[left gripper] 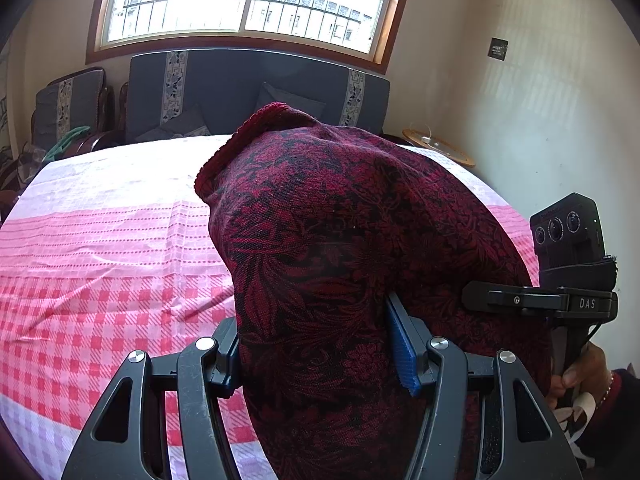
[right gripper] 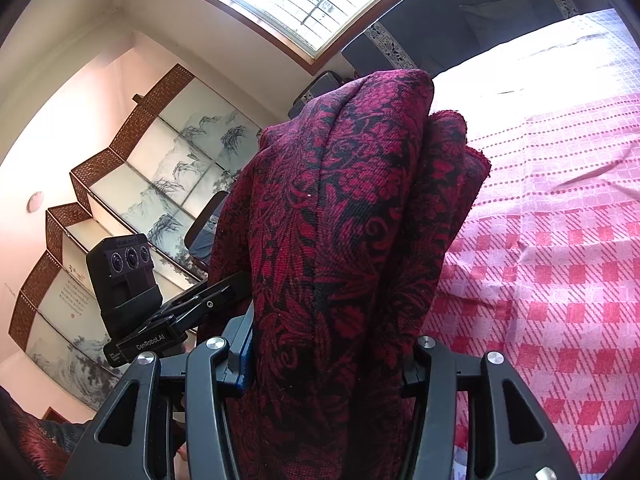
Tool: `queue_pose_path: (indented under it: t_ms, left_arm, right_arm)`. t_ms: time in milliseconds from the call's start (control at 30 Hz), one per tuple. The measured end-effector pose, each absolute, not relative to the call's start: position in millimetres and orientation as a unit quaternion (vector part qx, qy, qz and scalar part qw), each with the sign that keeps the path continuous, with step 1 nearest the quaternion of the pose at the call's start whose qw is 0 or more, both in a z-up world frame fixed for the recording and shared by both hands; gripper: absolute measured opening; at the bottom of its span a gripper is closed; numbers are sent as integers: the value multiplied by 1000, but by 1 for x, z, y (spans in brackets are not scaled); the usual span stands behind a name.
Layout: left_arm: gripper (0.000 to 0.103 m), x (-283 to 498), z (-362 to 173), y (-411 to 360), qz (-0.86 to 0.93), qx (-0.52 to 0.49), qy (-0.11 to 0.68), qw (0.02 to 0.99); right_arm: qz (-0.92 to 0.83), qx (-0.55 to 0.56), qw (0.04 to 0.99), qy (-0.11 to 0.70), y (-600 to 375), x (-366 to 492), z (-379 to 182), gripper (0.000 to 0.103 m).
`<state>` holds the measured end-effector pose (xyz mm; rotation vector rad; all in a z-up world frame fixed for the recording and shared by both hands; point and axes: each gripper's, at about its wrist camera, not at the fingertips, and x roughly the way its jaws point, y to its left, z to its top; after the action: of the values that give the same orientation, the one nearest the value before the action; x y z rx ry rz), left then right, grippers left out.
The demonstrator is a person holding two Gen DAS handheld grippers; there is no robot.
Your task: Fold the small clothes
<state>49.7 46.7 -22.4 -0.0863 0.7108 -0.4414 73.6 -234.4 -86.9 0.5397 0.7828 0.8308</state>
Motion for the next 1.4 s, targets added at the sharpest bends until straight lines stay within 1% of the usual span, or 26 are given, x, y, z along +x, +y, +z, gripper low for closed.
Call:
queue_pose_path:
  t_ms: [433,600,767,867,900,933,967,1067,1100,1167,1233,1300,1400]
  left_arm:
    - [60,47,-44,41,-206,-31,348,914]
    - [64,39,-48,34,-190,-13,336,922]
    - [71,32,-51,31,-170,-3,326,930]
    - [76,27,-52,28,-152,10,316,937]
    - [78,23,-53,27,-142,17,310,940]
    - [83,19,-52,26,-129,26,302,944]
    - [87,16,-52,25,-116,34,293,948]
    - [92,4,-49,23,-79,52,272,958]
    - [93,2,-47,22,-64,56,269,959]
    - [94,-3,-43,22,-47,57,264,962]
    - [95,-10,-37,24,-41,47,252,966]
    - [100,-18,-29,28,-37,33,240,969]
    - [102,-25,-14,31,-19,27,224,974]
  right_arm:
    - [378,246,810,376,-232,78,-100,48]
    - [369,240,814,380,-229,77,-98,48]
    - [353,231,819,390,-225,78,-97,52]
    - [344,222,824,391,-223,77,-97,56]
    - [340,219,826,391,-222,76,-96,60]
    - [335,215,830,391,-220,75,-95,63]
    - [329,210,836,386,-219,72,-92,64]
    - [299,177,870,349,-215,49,-74,65]
    - [290,163,881,338,-213,41,-67,66]
    - [271,136,900,315,-209,24,-56,70]
    - [256,118,913,293,-207,6,-48,79]
    - [252,110,921,275,-205,-10,-42,86]
    - [253,90,928,258,-201,-28,-35,87]
